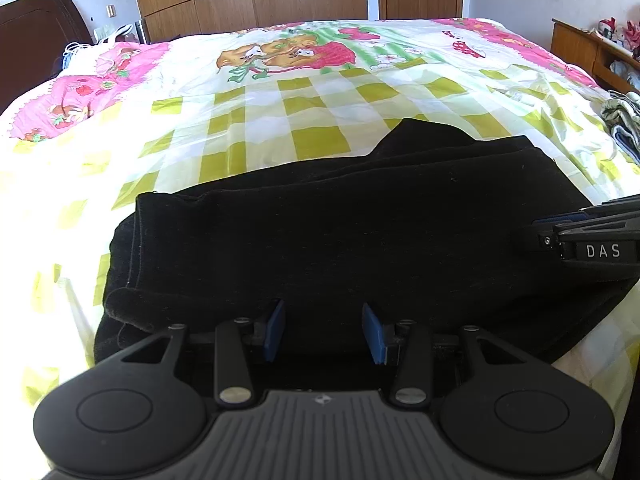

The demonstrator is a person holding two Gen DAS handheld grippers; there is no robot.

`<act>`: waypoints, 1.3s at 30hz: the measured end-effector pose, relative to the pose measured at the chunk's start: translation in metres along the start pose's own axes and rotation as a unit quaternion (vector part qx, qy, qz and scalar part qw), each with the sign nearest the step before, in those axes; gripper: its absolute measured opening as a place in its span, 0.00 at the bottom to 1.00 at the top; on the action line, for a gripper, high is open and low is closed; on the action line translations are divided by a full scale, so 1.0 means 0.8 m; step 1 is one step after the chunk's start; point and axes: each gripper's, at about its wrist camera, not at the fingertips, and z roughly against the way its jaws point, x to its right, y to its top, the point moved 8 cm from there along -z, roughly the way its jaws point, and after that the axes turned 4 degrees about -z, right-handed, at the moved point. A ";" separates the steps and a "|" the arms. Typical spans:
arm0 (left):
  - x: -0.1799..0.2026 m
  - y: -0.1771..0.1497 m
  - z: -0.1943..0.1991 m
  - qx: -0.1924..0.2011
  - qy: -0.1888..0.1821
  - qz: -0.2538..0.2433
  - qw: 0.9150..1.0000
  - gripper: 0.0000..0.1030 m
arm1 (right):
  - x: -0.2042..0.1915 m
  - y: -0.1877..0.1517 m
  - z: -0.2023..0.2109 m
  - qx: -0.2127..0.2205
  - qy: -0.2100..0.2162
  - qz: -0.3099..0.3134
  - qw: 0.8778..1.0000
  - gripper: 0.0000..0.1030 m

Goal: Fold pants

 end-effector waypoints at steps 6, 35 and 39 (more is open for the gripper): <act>0.006 -0.002 0.001 0.001 -0.002 -0.001 1.000 0.54 | 0.001 -0.003 0.002 0.001 -0.006 0.003 1.000 0.23; 0.021 0.006 0.014 0.017 0.007 -0.013 1.000 0.55 | 0.032 0.004 0.019 0.025 -0.038 -0.014 0.999 0.23; 0.026 0.009 0.012 0.018 0.007 -0.020 1.000 0.55 | 0.037 0.004 0.019 0.026 -0.043 -0.016 0.999 0.23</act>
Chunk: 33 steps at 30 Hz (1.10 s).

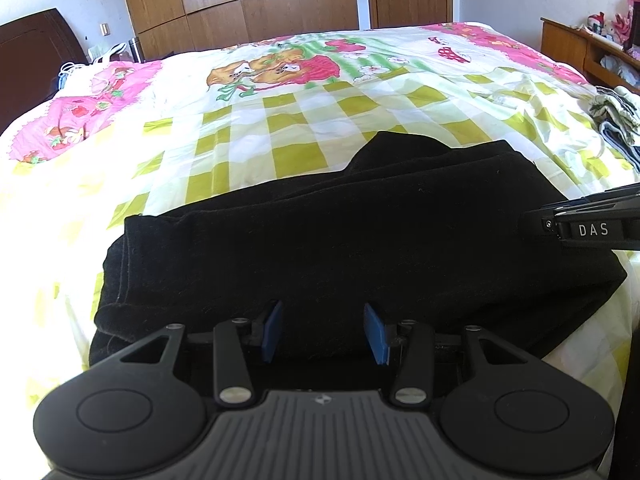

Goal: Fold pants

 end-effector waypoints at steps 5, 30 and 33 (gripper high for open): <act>0.003 0.003 -0.005 -0.003 0.000 -0.003 1.000 0.56 | 0.007 0.000 -0.001 0.002 -0.006 0.000 1.000 0.23; 0.029 0.016 -0.028 0.007 -0.022 -0.023 0.999 0.56 | 0.122 0.015 -0.028 -0.048 0.081 -0.107 0.990 0.42; 0.035 0.022 -0.029 0.014 -0.027 -0.029 0.999 0.56 | 0.122 0.013 -0.036 -0.068 0.120 -0.105 0.985 0.42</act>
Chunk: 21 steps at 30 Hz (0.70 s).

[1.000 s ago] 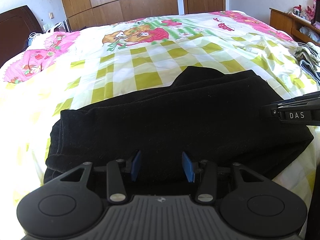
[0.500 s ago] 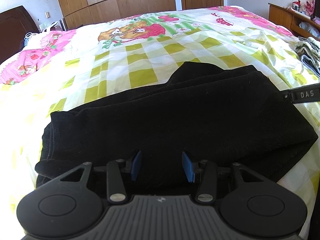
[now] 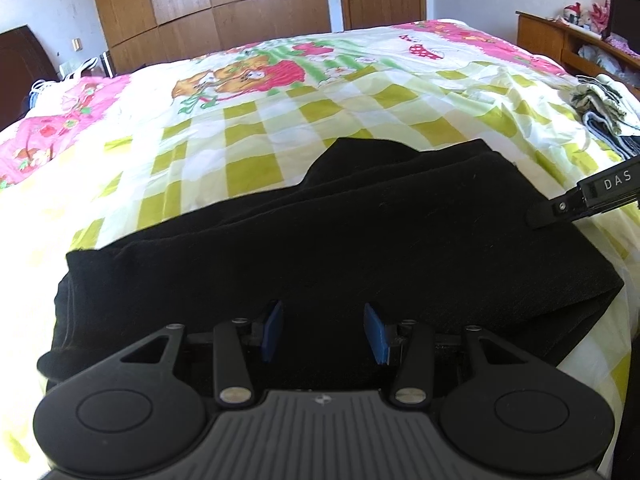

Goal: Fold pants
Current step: 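Grasp the folded pants' end with the right gripper and lift it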

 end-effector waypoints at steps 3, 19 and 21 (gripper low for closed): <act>0.006 0.006 0.001 0.012 -0.004 -0.015 1.000 0.56 | 0.006 -0.001 -0.003 -0.020 0.042 -0.019 0.999 0.44; 0.022 0.011 -0.014 -0.014 -0.018 -0.045 0.999 0.56 | -0.009 0.019 -0.013 -0.058 0.185 -0.078 0.978 0.13; 0.028 0.008 -0.013 -0.016 -0.022 -0.045 0.999 0.56 | -0.012 0.025 0.008 -0.042 0.213 -0.099 0.971 0.12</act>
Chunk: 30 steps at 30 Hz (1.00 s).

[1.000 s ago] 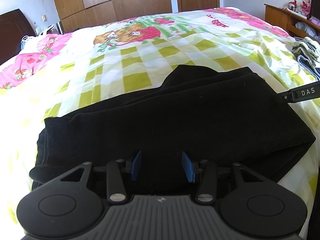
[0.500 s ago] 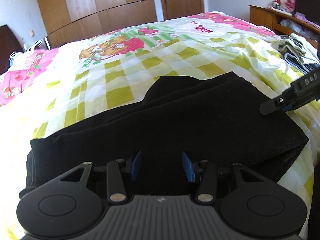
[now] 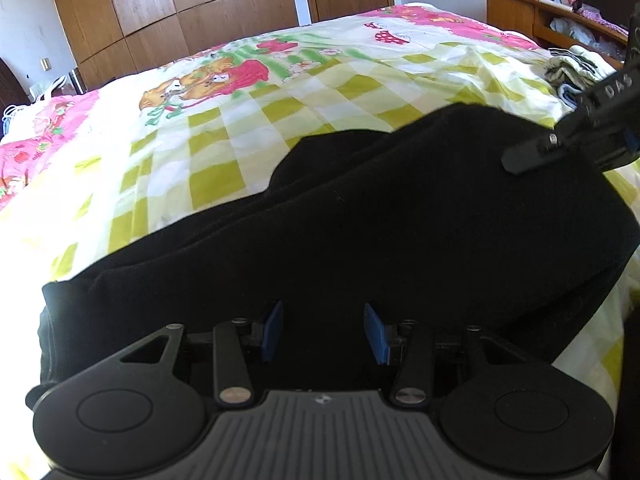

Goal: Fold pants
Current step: 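Grasp the folded pants' end with the right gripper and lift it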

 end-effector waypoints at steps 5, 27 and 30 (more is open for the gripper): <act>0.025 -0.004 -0.010 0.001 0.003 -0.040 0.999 0.55 | -0.011 -0.004 -0.012 0.001 -0.039 0.016 0.999 0.16; -0.153 -0.082 0.074 0.056 0.104 0.021 0.993 0.56 | -0.197 -0.015 -0.024 0.043 -0.084 0.101 0.990 0.12; -0.169 -0.096 0.084 0.056 0.108 0.028 0.992 0.56 | -0.231 -0.021 -0.059 0.031 -0.087 0.121 0.988 0.12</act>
